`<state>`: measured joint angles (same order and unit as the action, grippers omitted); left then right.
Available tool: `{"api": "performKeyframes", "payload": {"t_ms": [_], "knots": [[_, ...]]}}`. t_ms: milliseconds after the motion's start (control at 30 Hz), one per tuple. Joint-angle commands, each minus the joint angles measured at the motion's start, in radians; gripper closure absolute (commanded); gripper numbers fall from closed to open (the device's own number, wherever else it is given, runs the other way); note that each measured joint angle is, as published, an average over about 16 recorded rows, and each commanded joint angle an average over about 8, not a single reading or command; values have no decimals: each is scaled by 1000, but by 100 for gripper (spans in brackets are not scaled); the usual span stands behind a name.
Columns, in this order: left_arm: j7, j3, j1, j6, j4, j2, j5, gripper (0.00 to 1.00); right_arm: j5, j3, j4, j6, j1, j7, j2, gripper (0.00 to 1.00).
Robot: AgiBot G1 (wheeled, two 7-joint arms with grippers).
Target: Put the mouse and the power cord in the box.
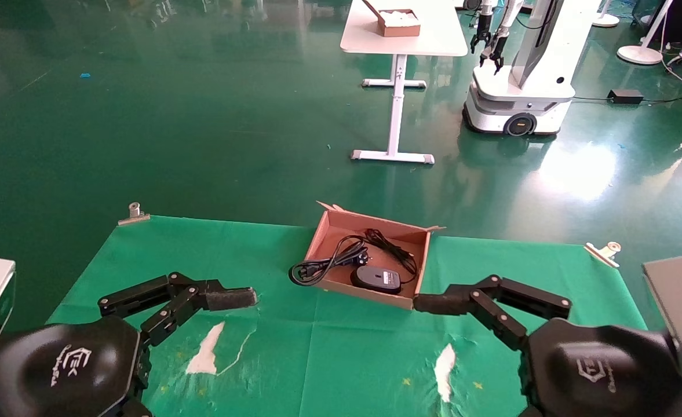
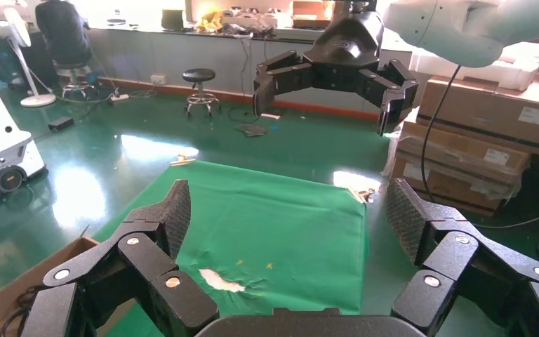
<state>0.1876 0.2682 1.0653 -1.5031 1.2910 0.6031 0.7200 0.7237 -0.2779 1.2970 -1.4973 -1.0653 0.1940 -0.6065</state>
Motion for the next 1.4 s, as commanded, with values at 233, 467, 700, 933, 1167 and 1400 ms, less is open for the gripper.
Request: {"api": "performKeyframes", "payload": {"t_ms": [233, 467, 700, 933, 1167, 1400], "knots": [[0, 6, 5, 4, -4, 4, 5, 0, 4, -1, -7, 1, -5, -4, -3, 0], [0, 8, 7, 6, -5, 6, 8, 0, 5, -1, -11, 1, -7, -5, -4, 0], [0, 9, 7, 7, -6, 7, 9, 0, 6, -2, -12, 1, -8, -7, -4, 0], [0, 10, 8, 7, -6, 7, 9, 0, 6, -2, -13, 2, -9, -7, -4, 0], [0, 10, 8, 8, -7, 7, 10, 0, 7, -2, -14, 2, -9, -7, -5, 0], [0, 11, 9, 8, -7, 8, 10, 0, 7, -2, -14, 2, -10, -8, -5, 0]]}}
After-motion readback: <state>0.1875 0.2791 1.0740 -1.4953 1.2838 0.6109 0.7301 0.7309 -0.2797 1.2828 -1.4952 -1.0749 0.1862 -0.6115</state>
